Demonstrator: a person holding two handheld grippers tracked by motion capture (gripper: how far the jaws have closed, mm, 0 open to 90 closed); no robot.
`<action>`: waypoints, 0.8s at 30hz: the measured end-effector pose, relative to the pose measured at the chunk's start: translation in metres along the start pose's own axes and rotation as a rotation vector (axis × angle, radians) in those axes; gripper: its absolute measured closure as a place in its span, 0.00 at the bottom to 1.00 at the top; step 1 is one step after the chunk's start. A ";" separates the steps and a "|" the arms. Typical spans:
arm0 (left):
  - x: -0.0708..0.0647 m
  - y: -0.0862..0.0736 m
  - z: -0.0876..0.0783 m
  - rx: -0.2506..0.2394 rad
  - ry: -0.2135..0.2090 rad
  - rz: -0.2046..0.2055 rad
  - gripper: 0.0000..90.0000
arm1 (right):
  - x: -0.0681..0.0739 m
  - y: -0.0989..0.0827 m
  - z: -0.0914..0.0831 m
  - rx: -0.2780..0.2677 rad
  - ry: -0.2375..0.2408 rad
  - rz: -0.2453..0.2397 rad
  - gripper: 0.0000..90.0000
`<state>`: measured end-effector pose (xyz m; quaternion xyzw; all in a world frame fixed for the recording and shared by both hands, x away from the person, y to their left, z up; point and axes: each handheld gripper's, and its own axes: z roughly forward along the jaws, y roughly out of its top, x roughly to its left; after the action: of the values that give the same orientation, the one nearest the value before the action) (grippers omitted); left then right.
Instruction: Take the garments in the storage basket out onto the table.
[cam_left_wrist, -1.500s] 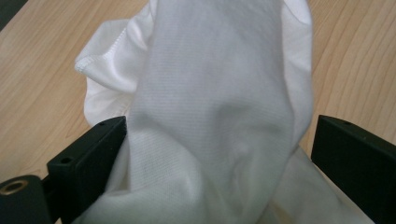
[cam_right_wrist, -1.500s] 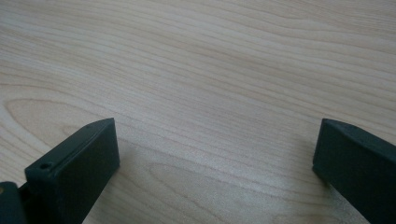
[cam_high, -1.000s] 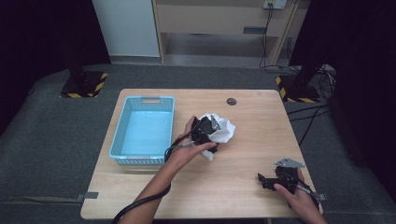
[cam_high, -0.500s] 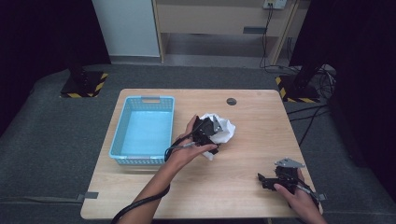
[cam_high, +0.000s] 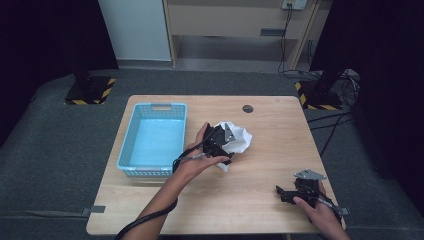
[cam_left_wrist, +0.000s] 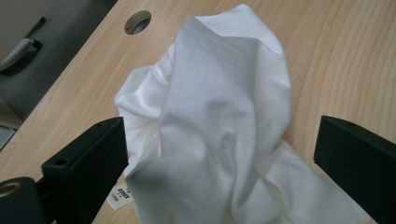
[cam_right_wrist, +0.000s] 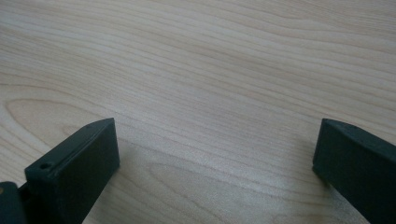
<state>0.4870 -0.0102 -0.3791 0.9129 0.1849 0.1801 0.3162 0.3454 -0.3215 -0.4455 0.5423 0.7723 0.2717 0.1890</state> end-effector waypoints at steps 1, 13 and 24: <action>0.000 0.000 -0.001 -0.002 -0.004 0.005 0.03 | 0.000 0.000 0.000 0.000 0.000 0.000 0.00; -0.014 0.002 -0.007 -0.030 -0.035 0.056 0.03 | 0.000 0.000 0.000 0.000 0.000 0.000 0.00; -0.025 0.002 -0.018 -0.045 -0.032 0.059 0.03 | 0.000 0.000 0.000 0.000 0.000 0.000 0.00</action>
<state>0.4580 -0.0137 -0.3704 0.9133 0.1488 0.1787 0.3343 0.3454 -0.3215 -0.4454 0.5425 0.7722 0.2715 0.1888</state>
